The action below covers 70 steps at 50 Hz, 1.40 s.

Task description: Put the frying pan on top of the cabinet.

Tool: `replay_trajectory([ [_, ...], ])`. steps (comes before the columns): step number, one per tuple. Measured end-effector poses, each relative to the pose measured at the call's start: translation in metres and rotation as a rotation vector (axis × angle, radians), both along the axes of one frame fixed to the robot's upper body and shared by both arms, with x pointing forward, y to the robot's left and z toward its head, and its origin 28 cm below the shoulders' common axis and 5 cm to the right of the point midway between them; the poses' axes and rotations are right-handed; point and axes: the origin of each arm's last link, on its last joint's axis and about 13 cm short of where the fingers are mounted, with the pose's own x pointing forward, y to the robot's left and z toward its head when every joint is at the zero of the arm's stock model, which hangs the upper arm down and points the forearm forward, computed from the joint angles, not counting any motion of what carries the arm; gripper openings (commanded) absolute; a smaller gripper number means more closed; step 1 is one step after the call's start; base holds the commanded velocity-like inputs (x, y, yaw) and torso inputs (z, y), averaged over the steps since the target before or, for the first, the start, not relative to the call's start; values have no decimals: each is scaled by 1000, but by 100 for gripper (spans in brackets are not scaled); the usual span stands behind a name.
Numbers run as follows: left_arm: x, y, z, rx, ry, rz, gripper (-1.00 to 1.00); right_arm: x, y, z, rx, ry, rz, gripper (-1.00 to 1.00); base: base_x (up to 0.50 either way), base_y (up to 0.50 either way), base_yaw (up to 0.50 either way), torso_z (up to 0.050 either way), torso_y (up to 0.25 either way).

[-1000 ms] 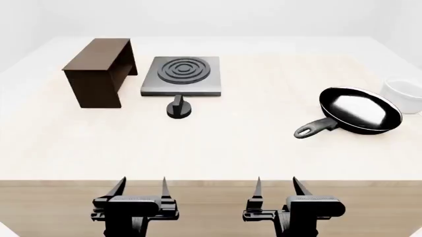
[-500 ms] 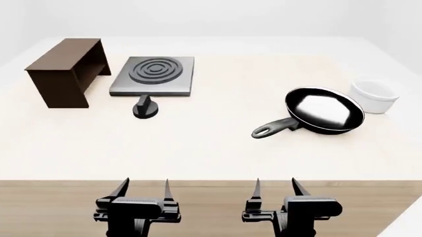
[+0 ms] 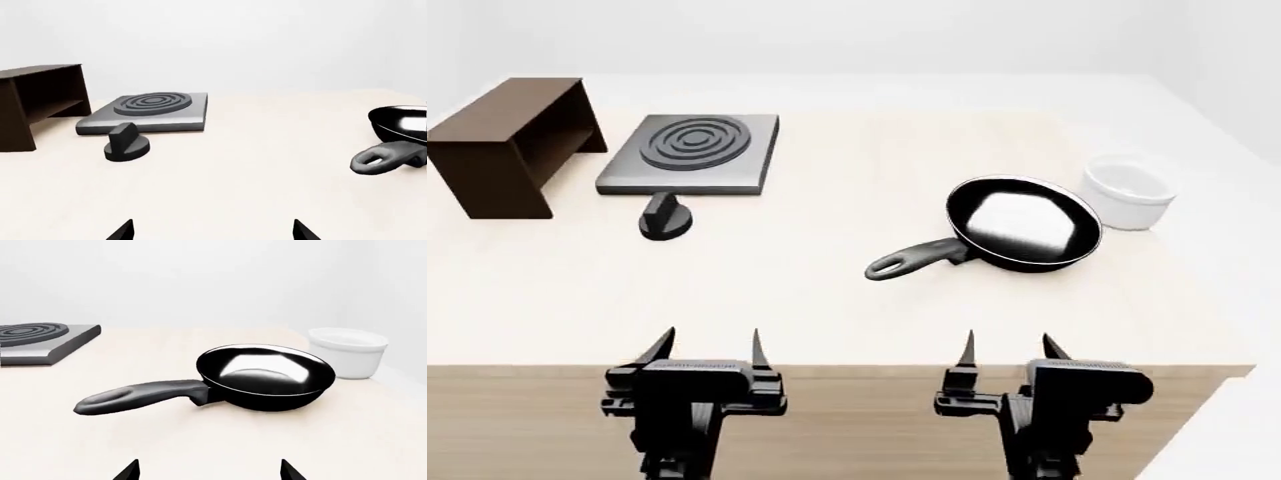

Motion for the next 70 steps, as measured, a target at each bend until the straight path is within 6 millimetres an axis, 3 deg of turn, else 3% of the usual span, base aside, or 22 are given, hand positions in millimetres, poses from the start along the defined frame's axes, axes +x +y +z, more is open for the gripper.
replay_trajectory([
  [6, 6, 0, 31, 27, -48, 20, 100, 1, -4, 34, -7, -32, -13, 100, 500, 0, 0, 0, 0],
  [16, 7, 0, 47, 55, -70, 35, 100, -5, -7, 56, -22, -56, -20, 100, 500, 0, 0, 0, 0],
  [58, 8, 2, 51, 80, -77, 43, 100, -8, -10, 63, -41, -75, -32, 100, 452, 0, 0, 0, 0],
  [70, 7, 2, 49, 81, -70, 40, 100, -33, -13, 115, -42, -360, -22, 100, 0, 0, 0, 0, 0],
])
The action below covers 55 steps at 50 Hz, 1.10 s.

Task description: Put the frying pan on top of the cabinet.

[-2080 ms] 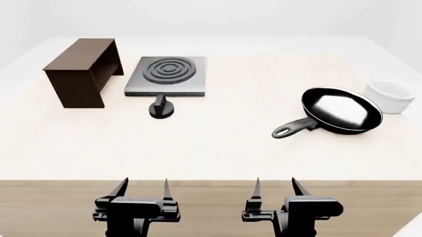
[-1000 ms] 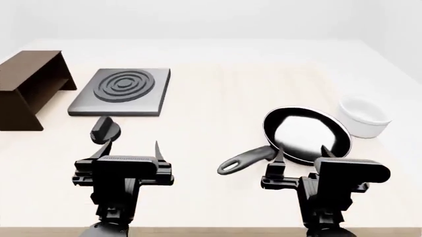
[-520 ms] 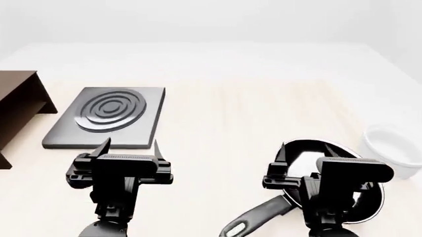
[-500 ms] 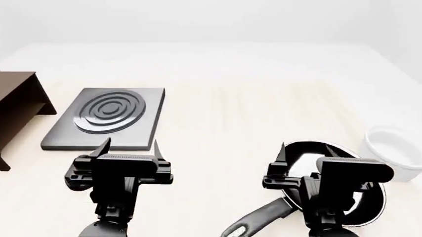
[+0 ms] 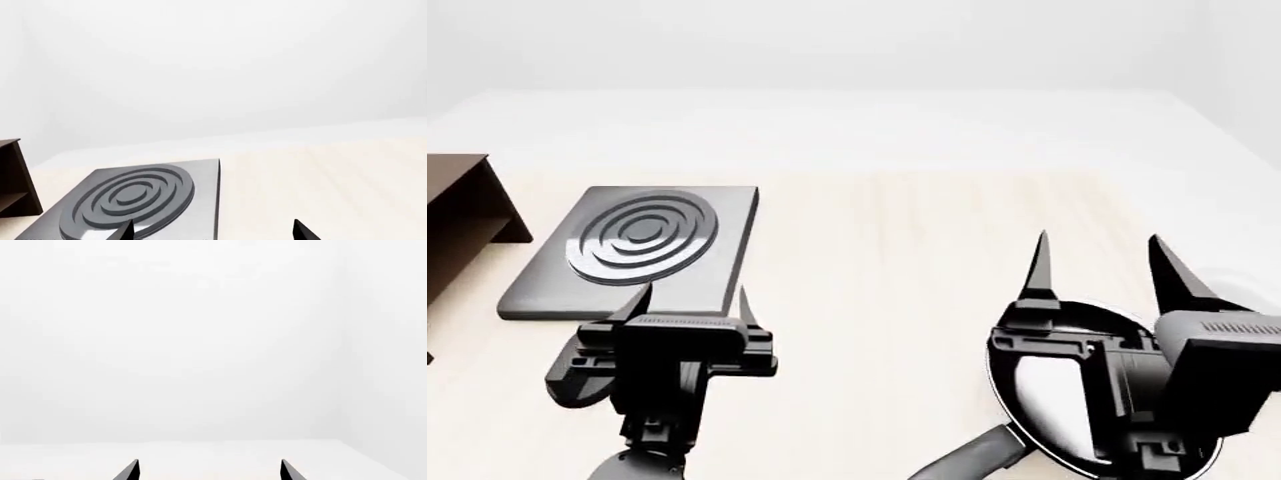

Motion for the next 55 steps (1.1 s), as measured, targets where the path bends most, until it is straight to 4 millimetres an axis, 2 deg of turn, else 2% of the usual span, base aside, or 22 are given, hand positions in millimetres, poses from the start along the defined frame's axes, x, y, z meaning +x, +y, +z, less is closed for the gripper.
replay_trajectory([
  [7, 0, 0, -1, 0, 3, -1, 100, -11, 0, 15, -9, -84, 7, 100, 0, 0, 0, 0, 0],
  [16, -3, -2, 3, 39, 44, -48, 100, -17, 1, 21, -17, -119, 20, 100, 0, 0, 0, 0, 0],
  [19, -6, -4, 12, 60, 76, -124, 100, -17, 1, 22, -18, -123, 22, 100, 0, 0, 0, 0, 0],
  [25, -5, -11, 54, -10, 183, -335, 100, -17, 1, 23, -19, -126, 24, 100, 0, 0, 0, 0, 0],
  [33, -18, -33, 80, 9, 400, -664, 100, -16, 1, 24, -22, -123, 29, 100, 0, 0, 0, 0, 0],
  [42, -32, -36, 94, 118, 499, -857, 100, -15, 1, 25, -25, -123, 32, 100, 0, 0, 0, 0, 0],
  [55, -43, -43, 96, 227, 568, -973, 100, -15, 1, 25, -25, -122, 34, 100, 0, 0, 0, 0, 0],
])
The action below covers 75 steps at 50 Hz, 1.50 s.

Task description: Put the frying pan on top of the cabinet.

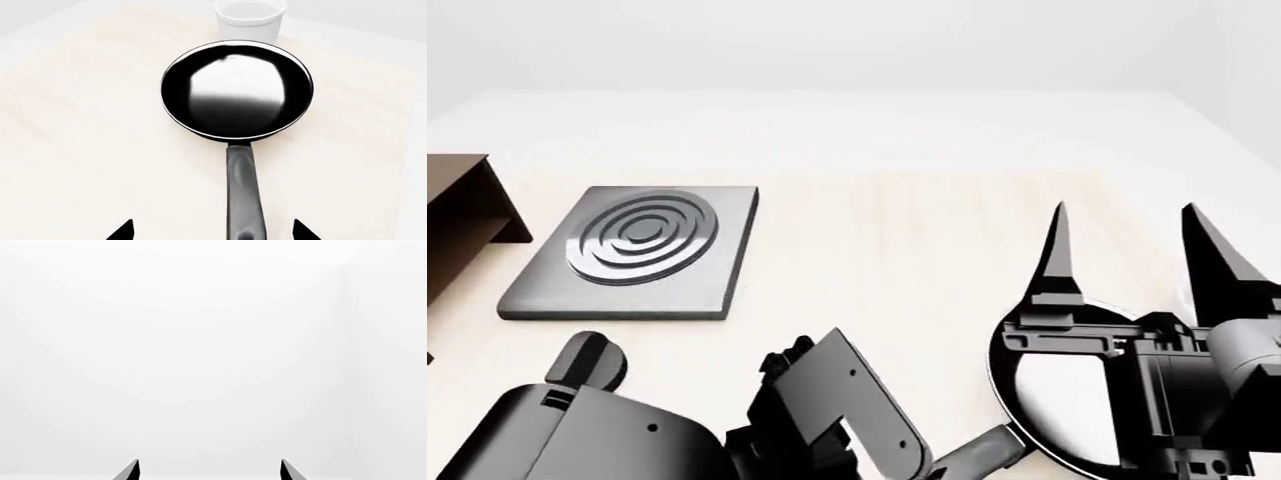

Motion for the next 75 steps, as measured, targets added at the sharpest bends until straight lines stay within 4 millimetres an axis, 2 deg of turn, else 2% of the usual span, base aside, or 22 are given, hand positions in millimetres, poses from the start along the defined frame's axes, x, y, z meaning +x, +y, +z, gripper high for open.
replay_trajectory([
  [20, -1, -18, -15, 78, 63, -67, 100, 1, 0, -3, 4, 5, 6, 100, 0, 0, 0, 0, 0],
  [55, 38, -51, -36, 152, 136, -45, 100, 0, 1, -4, 8, 4, 18, 100, 0, 0, 0, 0, 0],
  [75, 44, -61, -53, 177, 213, -74, 100, 0, 2, -6, 13, 9, 27, 100, 0, 0, 0, 0, 0],
])
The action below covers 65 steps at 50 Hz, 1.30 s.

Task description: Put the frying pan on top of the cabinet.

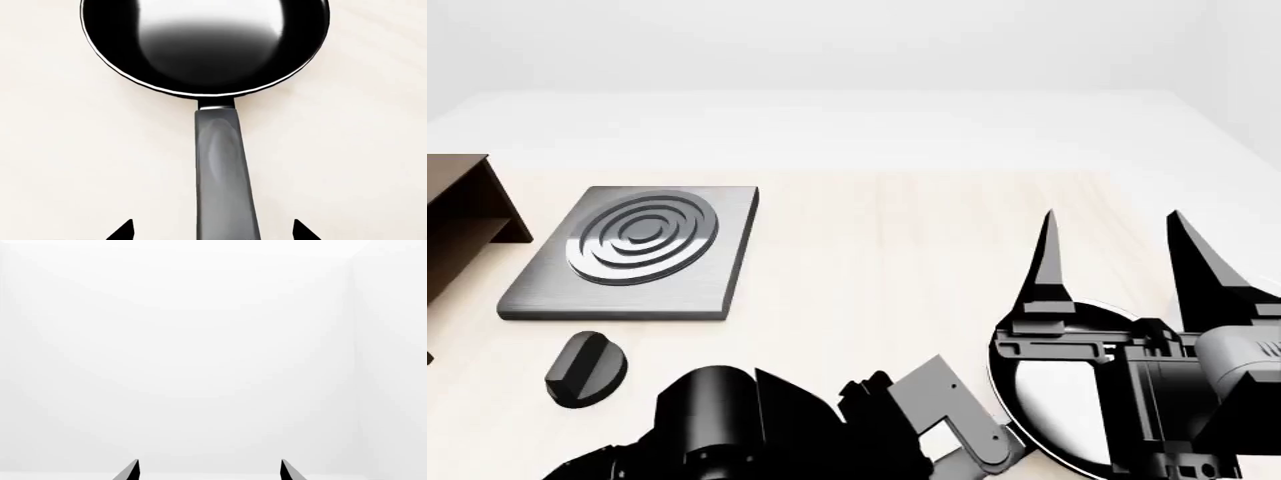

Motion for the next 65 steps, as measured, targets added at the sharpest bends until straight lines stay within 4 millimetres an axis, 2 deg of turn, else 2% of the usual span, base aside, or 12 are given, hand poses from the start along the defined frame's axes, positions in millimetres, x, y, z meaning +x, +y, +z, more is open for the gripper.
replay_trajectory([
  [32, -1, -8, -23, 69, 145, 11, 100, 0, 1, 0, 0, -2, 7, 100, 0, 0, 0, 0, 0],
  [33, -1, -8, -23, 71, 148, 15, -100, 0, 1, 0, 0, -2, 7, 100, 0, 0, 0, 0, 0],
  [57, -1, -9, -26, 78, 156, 66, -100, 0, 2, -1, 2, 0, 12, 100, 0, 0, 0, 0, 0],
  [65, -1, 3, -13, 67, 83, 117, -100, -1, 2, 0, 2, -3, 10, 100, 0, 0, 0, 0, 3],
])
